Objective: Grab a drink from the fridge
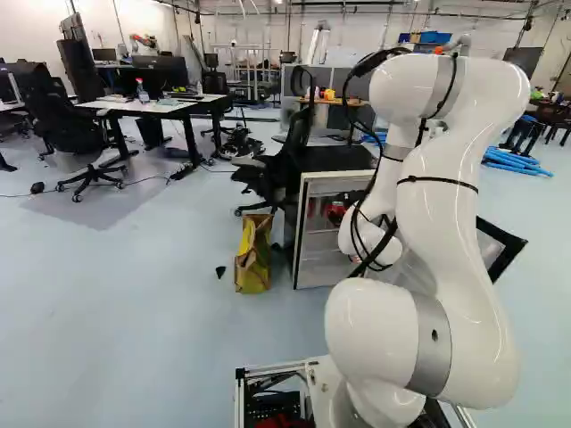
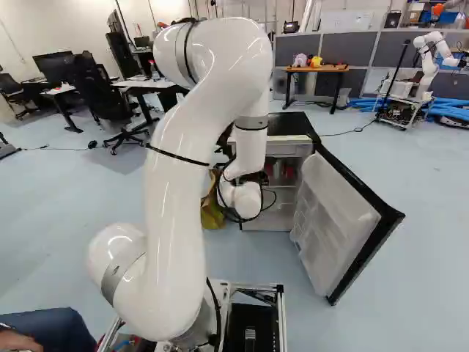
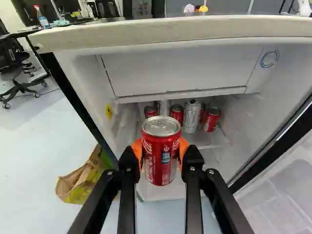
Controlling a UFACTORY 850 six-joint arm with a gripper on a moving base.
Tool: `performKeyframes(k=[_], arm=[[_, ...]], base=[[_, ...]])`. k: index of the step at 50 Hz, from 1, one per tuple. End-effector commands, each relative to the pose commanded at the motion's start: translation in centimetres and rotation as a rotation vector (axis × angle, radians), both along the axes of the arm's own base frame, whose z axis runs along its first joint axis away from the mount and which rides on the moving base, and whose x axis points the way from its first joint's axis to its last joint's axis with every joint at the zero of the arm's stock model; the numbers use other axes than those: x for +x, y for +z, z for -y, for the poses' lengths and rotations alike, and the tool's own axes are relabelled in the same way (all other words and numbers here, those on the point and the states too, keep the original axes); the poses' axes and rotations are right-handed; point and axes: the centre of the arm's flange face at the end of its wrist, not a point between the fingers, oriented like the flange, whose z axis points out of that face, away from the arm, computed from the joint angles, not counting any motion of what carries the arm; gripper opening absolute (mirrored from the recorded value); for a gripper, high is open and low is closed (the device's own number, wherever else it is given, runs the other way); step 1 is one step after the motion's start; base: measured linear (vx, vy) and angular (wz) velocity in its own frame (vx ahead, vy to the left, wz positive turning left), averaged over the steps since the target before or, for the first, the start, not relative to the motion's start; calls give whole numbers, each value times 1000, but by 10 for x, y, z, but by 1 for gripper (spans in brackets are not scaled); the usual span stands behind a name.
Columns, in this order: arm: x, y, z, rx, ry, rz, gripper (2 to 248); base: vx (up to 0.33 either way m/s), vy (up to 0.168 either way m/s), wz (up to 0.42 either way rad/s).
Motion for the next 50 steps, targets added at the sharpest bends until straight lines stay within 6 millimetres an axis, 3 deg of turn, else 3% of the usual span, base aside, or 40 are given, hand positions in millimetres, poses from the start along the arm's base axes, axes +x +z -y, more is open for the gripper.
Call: performKeyframes(k=[21,50], arm=[[-36,30,-6,-4,-27,7,94],[-50,63,-7,-30,-43,59,94]], base=[[0,0,0],[0,0,0]])
